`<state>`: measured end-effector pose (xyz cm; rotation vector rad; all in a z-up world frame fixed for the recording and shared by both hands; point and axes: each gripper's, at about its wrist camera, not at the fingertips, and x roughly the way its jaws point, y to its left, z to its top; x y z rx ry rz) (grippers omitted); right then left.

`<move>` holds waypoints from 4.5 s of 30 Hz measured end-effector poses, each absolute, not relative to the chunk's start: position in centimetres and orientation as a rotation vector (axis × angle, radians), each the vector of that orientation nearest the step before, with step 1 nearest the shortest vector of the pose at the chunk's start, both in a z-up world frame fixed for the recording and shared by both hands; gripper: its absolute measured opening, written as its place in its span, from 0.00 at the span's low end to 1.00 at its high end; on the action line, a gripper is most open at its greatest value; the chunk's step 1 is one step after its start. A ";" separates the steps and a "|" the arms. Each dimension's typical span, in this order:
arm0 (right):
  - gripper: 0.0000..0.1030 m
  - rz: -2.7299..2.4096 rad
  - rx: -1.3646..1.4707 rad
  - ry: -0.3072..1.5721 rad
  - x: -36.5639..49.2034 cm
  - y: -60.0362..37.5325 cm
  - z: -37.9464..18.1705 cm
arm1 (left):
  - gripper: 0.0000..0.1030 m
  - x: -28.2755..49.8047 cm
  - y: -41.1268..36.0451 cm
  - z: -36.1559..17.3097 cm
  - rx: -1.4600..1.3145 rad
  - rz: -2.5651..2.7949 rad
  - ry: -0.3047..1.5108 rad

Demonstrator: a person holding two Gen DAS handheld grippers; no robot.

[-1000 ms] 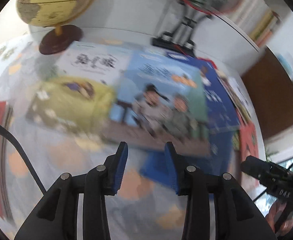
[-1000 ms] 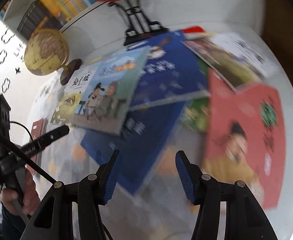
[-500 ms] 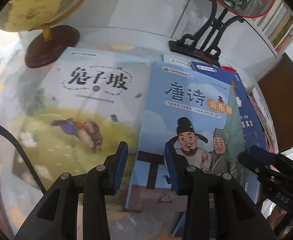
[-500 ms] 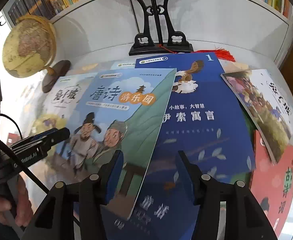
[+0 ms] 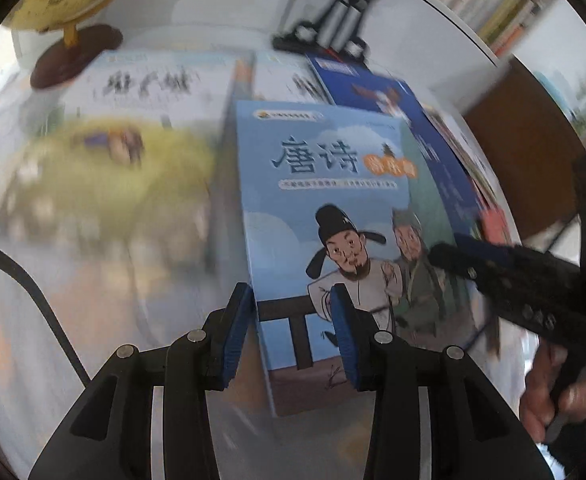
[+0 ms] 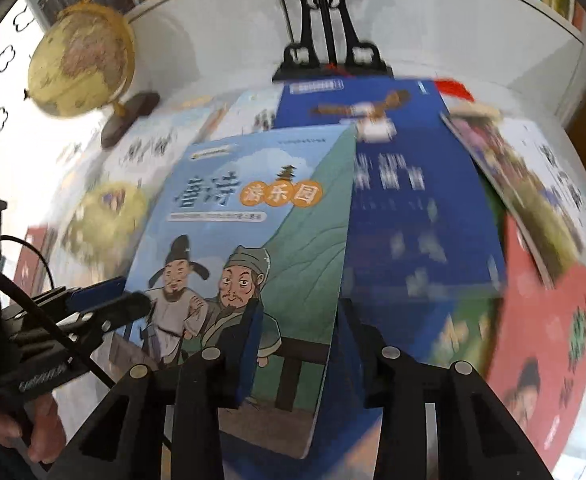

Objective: Organize books

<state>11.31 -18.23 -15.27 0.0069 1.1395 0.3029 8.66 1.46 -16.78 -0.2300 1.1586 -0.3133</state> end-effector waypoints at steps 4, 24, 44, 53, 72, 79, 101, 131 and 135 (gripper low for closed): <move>0.39 0.302 -0.017 1.193 6.9 -19.2 -16.1 | 0.35 3.9 0.4 -17.2 -0.249 -0.367 1.231; 0.52 0.432 0.032 1.188 -1.9 -20.9 -18.1 | 0.39 -1.0 -1.3 -17.6 -0.242 -0.273 1.208; 0.57 0.536 0.129 1.187 -3.0 -23.9 -18.4 | 0.19 -6.0 -2.1 -18.1 -0.664 -0.271 1.188; 0.66 0.648 0.395 1.365 -3.8 -28.5 -19.1 | 0.15 -6.2 -0.5 -18.5 -1.058 -0.435 1.197; 0.63 0.698 0.675 1.345 -4.4 -31.6 -20.7 | 0.15 -5.1 -3.7 -18.5 -0.812 -0.336 1.347; 0.67 0.688 0.704 1.328 -4.2 -31.6 -20.2 | 0.15 -4.7 -2.5 -18.5 -1.124 -0.464 1.259; 0.23 0.608 0.210 1.237 -4.5 -27.9 -18.6 | 0.21 -5.4 -11.3 -16.5 -0.307 -0.249 1.330; 0.24 0.908 -0.159 0.999 -10.3 -11.2 -11.1 | 0.21 -13.4 2.7 -8.1 -0.179 -0.110 1.019; 0.25 0.920 -0.156 0.962 -10.6 -6.5 -9.7 | 0.21 -13.7 7.4 -6.6 -0.184 -0.102 0.974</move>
